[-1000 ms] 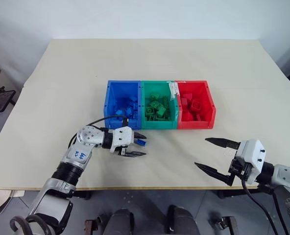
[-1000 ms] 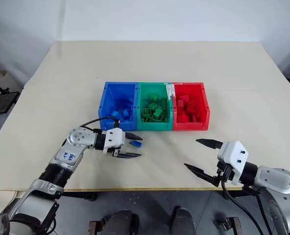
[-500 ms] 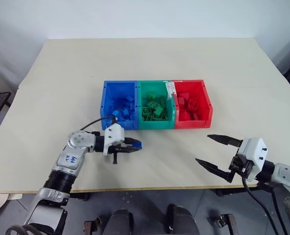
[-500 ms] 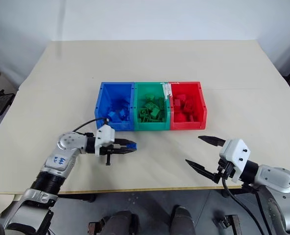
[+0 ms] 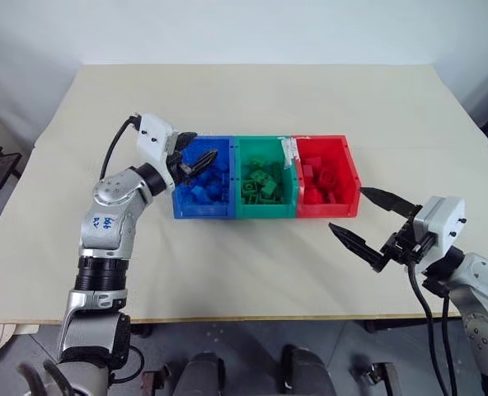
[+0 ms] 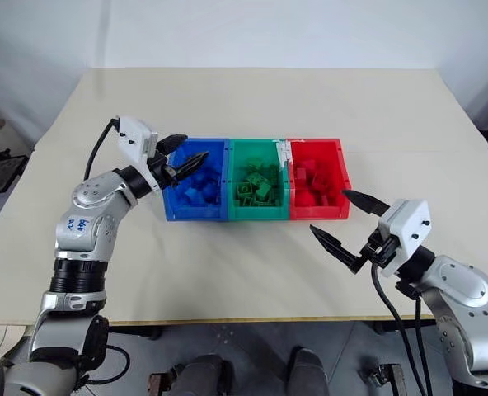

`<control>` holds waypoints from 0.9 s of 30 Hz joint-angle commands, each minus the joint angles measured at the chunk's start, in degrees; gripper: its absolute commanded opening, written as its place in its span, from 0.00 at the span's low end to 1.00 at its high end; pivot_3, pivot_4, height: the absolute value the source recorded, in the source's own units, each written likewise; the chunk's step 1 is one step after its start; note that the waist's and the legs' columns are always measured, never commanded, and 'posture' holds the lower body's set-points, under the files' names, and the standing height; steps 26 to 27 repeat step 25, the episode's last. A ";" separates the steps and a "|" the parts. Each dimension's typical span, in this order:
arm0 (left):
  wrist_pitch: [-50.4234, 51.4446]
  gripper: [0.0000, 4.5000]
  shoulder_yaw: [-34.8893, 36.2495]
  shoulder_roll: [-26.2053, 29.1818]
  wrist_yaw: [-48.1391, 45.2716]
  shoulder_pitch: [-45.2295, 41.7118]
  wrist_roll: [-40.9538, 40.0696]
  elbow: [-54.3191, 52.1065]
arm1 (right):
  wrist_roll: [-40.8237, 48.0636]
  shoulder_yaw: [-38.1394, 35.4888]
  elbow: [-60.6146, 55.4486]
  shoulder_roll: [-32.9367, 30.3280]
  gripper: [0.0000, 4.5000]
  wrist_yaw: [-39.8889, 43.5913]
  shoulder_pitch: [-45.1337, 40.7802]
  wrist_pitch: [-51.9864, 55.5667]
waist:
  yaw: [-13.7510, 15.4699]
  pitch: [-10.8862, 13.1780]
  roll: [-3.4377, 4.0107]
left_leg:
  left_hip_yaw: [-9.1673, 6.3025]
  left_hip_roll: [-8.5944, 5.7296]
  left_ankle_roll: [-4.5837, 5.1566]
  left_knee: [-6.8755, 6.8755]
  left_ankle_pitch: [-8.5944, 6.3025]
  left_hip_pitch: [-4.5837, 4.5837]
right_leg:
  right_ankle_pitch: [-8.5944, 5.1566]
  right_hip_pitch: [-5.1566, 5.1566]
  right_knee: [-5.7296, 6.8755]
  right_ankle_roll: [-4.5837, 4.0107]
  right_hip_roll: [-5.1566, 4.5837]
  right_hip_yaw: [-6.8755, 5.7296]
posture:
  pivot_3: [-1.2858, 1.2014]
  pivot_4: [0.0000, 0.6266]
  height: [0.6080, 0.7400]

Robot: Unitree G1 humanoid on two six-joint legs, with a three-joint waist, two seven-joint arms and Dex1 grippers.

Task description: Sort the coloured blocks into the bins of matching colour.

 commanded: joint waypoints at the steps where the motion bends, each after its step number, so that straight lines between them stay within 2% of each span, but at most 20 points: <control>1: -0.29 0.99 -0.53 0.58 0.06 -1.31 0.93 0.57 | 0.72 -0.30 -1.09 -0.19 1.00 0.10 -0.85 -0.17 | -0.18 0.00 0.00 | 0.02 0.00 0.00 0.00 0.00 0.00 | 0.00 -0.01 -0.01 0.00 0.00 0.00 | 0.52 0.24 1.00; 7: -2.60 1.00 1.51 4.58 -3.63 1.88 -0.36 -1.85 | 0.77 -0.79 -0.16 -0.64 1.00 1.51 -0.96 -0.60 | -0.08 0.00 0.00 | 0.02 0.01 0.00 0.03 0.00 -0.02 | 0.00 -0.01 -0.02 0.00 0.01 0.00 | 0.52 0.24 1.00; 12: -9.83 1.00 4.22 15.10 -16.29 13.18 -1.64 -4.78 | -0.11 -0.69 2.79 -3.12 1.00 6.91 -0.31 -2.31 | -0.75 -0.01 0.02 | 0.03 0.06 -0.03 -0.04 -0.02 0.02 | 0.00 -0.03 0.00 0.00 0.02 0.00 | 0.52 0.24 1.00; 17: -15.26 1.00 6.53 24.07 -22.93 25.10 -0.13 -6.80 | -1.39 0.26 8.65 -6.62 1.00 14.24 -1.38 -5.51 | -0.36 0.01 0.00 | 0.05 0.07 -0.04 0.01 -0.03 0.00 | -0.01 -0.01 -0.08 -0.01 0.04 0.02 | 0.52 0.24 1.00; 22: -18.07 1.00 10.49 23.86 -21.70 31.73 -1.32 -7.50 | -3.58 0.97 15.72 -7.78 1.00 17.97 -4.42 -8.84 | 0.15 0.01 0.00 | 0.06 0.09 -0.02 0.05 -0.04 0.00 | -0.01 0.02 -0.10 -0.02 0.03 0.03 | 0.52 0.24 1.00; 27: -18.63 1.00 10.17 23.17 -19.82 32.72 -0.22 -8.84 | -3.72 0.70 17.33 -7.36 1.00 17.99 -5.46 -8.95 | 0.17 0.01 0.00 | 0.06 0.09 -0.02 0.04 -0.04 0.00 | 0.00 0.01 -0.08 -0.02 0.03 0.02 | 0.52 0.24 1.00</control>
